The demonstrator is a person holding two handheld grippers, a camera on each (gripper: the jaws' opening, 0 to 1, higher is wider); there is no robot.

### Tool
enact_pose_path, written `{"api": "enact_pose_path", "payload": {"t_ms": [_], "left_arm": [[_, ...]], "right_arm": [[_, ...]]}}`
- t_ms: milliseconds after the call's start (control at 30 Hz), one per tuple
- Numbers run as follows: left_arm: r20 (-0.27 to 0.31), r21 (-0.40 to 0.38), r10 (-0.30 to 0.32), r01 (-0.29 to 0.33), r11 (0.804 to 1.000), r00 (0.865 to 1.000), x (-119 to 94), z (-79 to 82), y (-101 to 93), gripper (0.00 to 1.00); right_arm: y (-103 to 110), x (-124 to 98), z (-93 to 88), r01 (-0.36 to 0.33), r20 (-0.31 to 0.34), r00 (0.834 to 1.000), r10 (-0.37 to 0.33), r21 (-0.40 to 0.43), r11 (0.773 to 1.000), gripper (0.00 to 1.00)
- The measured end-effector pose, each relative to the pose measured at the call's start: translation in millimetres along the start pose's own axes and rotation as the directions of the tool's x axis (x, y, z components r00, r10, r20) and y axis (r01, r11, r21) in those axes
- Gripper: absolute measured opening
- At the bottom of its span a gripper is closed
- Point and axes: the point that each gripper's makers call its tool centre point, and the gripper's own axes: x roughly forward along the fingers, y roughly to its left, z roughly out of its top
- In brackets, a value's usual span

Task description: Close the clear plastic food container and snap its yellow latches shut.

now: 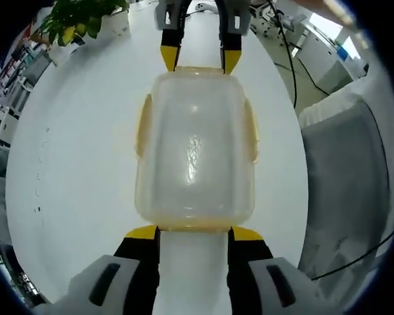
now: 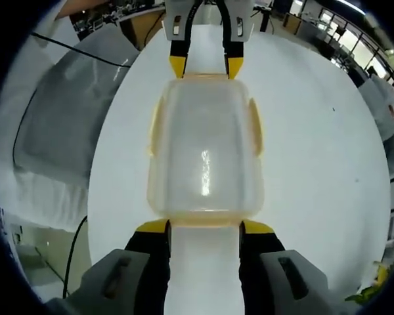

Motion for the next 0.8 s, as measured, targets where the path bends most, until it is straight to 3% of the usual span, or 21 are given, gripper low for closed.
{"api": "enact_pose_path", "payload": {"t_ms": [233,300,367,433,500,567,600,667,700,733,767,800], "left_arm": [[0.025,0.006,-0.005,0.005,1.000,1.000,5,-3.2,0.3,0.36],[-0.008,-0.001,0.013,-0.013,1.000,1.000,9,-12.8,1.5,0.34],[-0.053,-0.012,0.060,-0.061,0.998,0.997,10,-28.3,8.6,0.34],[-0.038,-0.017,0.106,-0.106,0.994,0.994,8,-37.1,16.0,0.33],[-0.011,-0.127,0.112,-0.112,0.986,0.994,1,-45.1,17.5,0.34],[0.040,-0.288,0.088,-0.072,0.955,0.995,-7,-48.0,16.6,0.38],[0.050,-0.378,0.073,-0.048,0.924,0.996,-11,-49.9,15.1,0.38],[0.131,-0.513,0.054,0.021,0.858,0.990,-20,-43.1,14.4,0.36],[0.230,-0.595,0.053,0.097,0.798,0.972,-27,-31.0,15.4,0.37],[0.294,-0.651,0.054,0.159,0.742,0.954,-33,-23.4,15.9,0.37],[0.367,-0.741,0.062,0.252,0.623,0.928,-38,-14.4,17.7,0.40],[0.438,-0.774,0.061,0.341,0.534,0.897,-42,-4.7,17.2,0.42]], "right_arm": [[0,1,-2.2,0.006,0.021,1.000,-0.006,0.009,1.000,0.38],[2,6,-15.1,0.004,-0.033,0.999,-0.004,0.021,1.000,0.37],[4,11,-24.5,0.003,-0.041,0.999,-0.001,0.050,0.999,0.39],[19,10,-33.8,-0.065,-0.037,0.997,0.075,0.204,0.977,0.38],[13,5,-39.6,-0.042,-0.009,0.999,0.046,0.270,0.962,0.40],[5,-5,-47.1,-0.012,0.002,1.000,0.012,0.378,0.926,0.42],[0,-9,-49.7,0.004,0.007,1.000,-0.008,0.424,0.905,0.44],[-11,-20,-56.9,0.035,0.008,0.999,-0.048,0.574,0.818,0.43],[-15,-25,-56.7,0.016,0.033,0.998,-0.052,0.678,0.735,0.41],[-16,-27,-56.8,0.009,0.038,0.998,-0.053,0.725,0.689,0.40],[-16,-32,-48.6,-0.049,0.099,0.994,-0.054,0.811,0.584,0.42],[-19,-36,-35.7,-0.114,0.188,0.979,-0.075,0.820,0.561,0.45]]}}
